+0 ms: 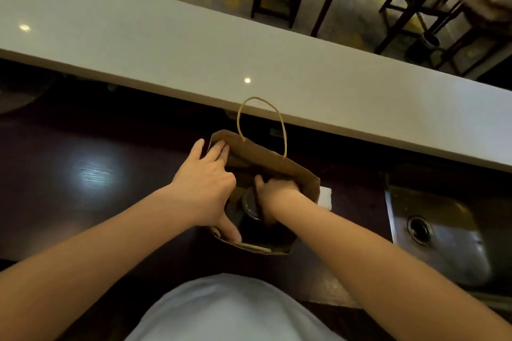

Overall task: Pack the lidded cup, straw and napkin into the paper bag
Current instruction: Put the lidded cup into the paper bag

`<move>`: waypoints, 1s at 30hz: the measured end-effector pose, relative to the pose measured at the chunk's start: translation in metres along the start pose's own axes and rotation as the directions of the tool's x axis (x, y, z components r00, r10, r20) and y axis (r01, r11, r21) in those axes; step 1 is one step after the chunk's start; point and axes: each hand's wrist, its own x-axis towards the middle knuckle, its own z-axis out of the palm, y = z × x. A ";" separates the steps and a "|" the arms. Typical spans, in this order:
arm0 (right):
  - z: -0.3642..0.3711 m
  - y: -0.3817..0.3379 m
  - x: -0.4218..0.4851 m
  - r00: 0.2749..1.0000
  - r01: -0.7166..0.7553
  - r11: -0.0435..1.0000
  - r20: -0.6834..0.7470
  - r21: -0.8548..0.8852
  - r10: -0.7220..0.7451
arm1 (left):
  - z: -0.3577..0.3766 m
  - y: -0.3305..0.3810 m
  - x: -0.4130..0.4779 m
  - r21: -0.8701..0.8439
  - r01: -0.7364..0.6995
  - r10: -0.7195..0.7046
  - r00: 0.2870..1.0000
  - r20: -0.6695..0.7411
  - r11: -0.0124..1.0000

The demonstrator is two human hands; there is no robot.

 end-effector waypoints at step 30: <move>-0.041 0.053 -0.094 0.959 0.273 0.937 -0.137 0.217 -0.248 | -0.046 0.028 0.005 0.007 0.107 -0.107 0.992 0.070 0.994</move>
